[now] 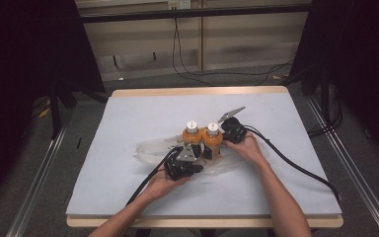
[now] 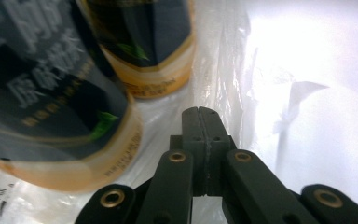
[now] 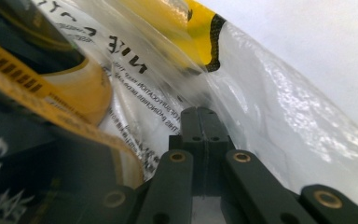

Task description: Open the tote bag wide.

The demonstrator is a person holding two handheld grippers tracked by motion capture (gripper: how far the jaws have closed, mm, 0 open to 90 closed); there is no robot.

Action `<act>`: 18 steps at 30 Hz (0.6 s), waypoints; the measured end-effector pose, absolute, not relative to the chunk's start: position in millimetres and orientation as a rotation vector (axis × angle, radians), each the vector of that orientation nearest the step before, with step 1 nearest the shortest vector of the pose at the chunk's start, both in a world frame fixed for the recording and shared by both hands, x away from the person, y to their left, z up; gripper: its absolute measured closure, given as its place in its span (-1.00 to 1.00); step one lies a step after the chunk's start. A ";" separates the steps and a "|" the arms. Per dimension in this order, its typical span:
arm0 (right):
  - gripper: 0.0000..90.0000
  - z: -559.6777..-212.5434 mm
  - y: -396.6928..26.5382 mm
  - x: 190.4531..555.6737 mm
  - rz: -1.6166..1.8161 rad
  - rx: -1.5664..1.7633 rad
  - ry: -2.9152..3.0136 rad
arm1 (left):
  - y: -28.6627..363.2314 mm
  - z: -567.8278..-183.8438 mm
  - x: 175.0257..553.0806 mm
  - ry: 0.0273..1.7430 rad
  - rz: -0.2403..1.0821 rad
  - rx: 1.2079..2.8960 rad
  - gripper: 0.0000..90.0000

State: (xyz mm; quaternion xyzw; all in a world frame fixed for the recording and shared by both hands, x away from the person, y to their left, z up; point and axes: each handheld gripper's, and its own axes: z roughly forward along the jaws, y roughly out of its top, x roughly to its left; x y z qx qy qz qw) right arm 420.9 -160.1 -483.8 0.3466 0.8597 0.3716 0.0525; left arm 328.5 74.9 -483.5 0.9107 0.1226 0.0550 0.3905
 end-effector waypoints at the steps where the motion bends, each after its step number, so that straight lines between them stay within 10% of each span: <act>1: 1.00 -483.9 -159.5 421.0 1.129 1.056 2.607 | 75.3 -483.5 327.1 0.298 0.138 2.314 1.00; 18: 1.00 -486.7 -152.8 434.8 1.151 1.101 2.552 | 78.7 -480.7 317.0 0.229 0.090 2.352 1.00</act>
